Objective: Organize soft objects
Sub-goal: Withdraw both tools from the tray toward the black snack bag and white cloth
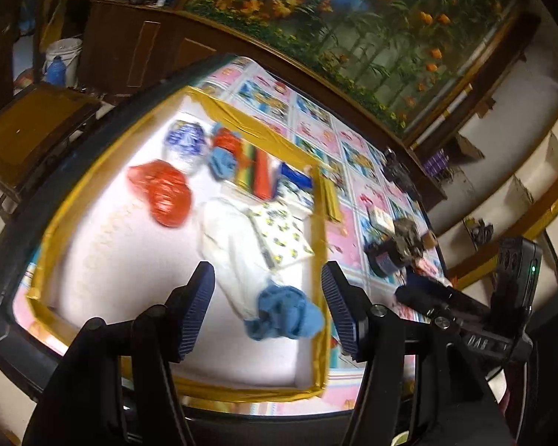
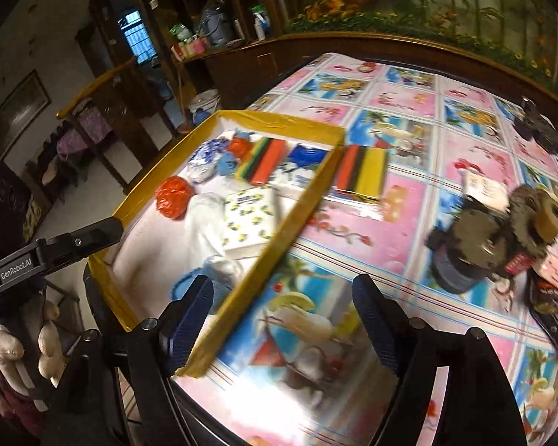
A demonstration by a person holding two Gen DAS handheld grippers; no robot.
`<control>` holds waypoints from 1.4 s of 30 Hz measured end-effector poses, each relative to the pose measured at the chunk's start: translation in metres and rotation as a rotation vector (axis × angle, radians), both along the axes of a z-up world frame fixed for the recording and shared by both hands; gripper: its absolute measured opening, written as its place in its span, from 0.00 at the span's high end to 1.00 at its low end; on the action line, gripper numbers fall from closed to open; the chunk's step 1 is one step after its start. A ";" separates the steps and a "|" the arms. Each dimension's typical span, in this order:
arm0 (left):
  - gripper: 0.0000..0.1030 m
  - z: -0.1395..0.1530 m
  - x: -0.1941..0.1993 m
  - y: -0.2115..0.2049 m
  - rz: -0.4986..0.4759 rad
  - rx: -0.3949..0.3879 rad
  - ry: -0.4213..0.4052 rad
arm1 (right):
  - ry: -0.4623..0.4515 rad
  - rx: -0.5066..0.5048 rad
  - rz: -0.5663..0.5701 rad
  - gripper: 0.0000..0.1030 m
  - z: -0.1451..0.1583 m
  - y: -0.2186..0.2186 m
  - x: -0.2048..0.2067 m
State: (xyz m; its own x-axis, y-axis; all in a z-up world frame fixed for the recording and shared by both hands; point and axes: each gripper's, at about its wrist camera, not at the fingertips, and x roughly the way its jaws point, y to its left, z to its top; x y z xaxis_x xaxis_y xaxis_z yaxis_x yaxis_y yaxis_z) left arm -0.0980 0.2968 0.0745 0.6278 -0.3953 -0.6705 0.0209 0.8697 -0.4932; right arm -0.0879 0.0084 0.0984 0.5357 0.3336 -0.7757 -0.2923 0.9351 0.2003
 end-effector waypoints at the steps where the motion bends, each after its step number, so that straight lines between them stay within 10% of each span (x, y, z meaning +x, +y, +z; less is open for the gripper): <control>1: 0.43 0.000 0.001 -0.009 -0.017 0.009 0.003 | -0.005 0.014 -0.037 0.25 0.002 -0.020 -0.006; 20: 0.43 -0.023 0.004 -0.163 -0.287 0.125 0.119 | -0.061 0.180 -0.614 0.20 0.006 -0.290 -0.088; 33: 0.43 -0.029 0.002 -0.168 -0.280 0.122 0.146 | 0.084 0.167 -0.389 0.18 -0.046 -0.270 0.020; 42: 0.43 -0.037 0.003 -0.168 -0.299 0.106 0.159 | 0.107 0.253 -0.038 0.20 -0.043 -0.193 -0.006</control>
State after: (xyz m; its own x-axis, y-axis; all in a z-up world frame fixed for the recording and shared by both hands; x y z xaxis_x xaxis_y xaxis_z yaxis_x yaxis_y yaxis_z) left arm -0.0949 0.1288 0.0372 0.3795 -0.4685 -0.7978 0.2121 0.8834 -0.4178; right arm -0.0944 -0.1842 0.0550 0.4710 0.5052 -0.7232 -0.2220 0.8613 0.4571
